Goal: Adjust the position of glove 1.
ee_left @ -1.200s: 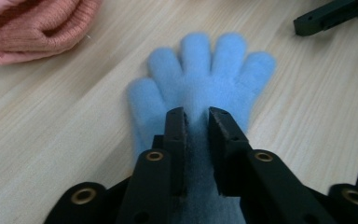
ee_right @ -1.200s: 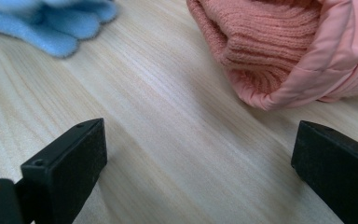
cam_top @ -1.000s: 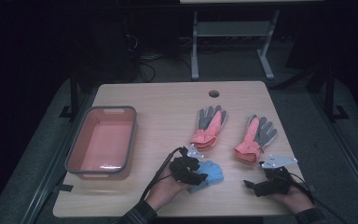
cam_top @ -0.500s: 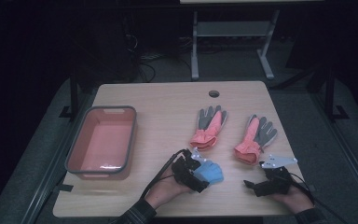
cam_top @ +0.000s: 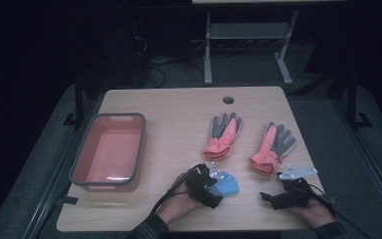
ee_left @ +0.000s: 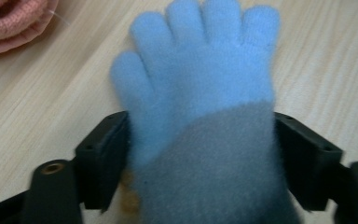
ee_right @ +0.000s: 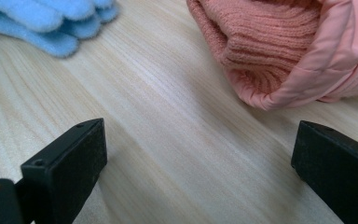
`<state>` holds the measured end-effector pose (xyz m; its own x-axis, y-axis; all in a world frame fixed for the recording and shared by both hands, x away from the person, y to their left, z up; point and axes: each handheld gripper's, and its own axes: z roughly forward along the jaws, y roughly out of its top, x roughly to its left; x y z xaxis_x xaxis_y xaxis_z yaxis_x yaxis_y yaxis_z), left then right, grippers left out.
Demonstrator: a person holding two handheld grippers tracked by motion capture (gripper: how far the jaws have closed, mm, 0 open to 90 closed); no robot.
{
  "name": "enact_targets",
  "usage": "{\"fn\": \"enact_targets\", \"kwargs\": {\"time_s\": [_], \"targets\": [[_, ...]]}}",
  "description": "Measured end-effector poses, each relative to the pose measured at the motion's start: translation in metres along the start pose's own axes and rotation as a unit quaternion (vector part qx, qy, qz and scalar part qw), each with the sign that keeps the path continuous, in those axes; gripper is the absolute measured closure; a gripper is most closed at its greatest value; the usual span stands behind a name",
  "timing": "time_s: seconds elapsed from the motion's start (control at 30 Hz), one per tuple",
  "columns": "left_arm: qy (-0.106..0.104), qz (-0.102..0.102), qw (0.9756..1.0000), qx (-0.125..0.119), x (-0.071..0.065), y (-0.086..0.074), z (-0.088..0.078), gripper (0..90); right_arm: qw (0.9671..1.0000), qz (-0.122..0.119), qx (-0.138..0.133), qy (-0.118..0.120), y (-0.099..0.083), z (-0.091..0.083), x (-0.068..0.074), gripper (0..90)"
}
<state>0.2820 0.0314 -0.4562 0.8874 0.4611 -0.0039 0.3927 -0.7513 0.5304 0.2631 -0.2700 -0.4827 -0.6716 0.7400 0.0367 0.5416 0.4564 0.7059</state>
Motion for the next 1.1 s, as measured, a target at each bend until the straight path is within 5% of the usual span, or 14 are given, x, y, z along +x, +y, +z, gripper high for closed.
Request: {"fn": "enact_targets", "kwargs": {"time_s": [0.47, 1.1], "targets": [[-0.008, 0.012, 0.9999, -0.006, 0.001, 0.001, -0.004, 68.8, 1.0000, 0.000, 0.000, 0.000, 0.000, 0.000, 0.000, 2.9], [-0.066, -0.020, 0.9974, -0.023, 0.018, 0.002, -0.021, 72.3, 1.0000, 0.000, 0.000, 0.000, 0.000, 0.000, 0.000, 2.9]]}}
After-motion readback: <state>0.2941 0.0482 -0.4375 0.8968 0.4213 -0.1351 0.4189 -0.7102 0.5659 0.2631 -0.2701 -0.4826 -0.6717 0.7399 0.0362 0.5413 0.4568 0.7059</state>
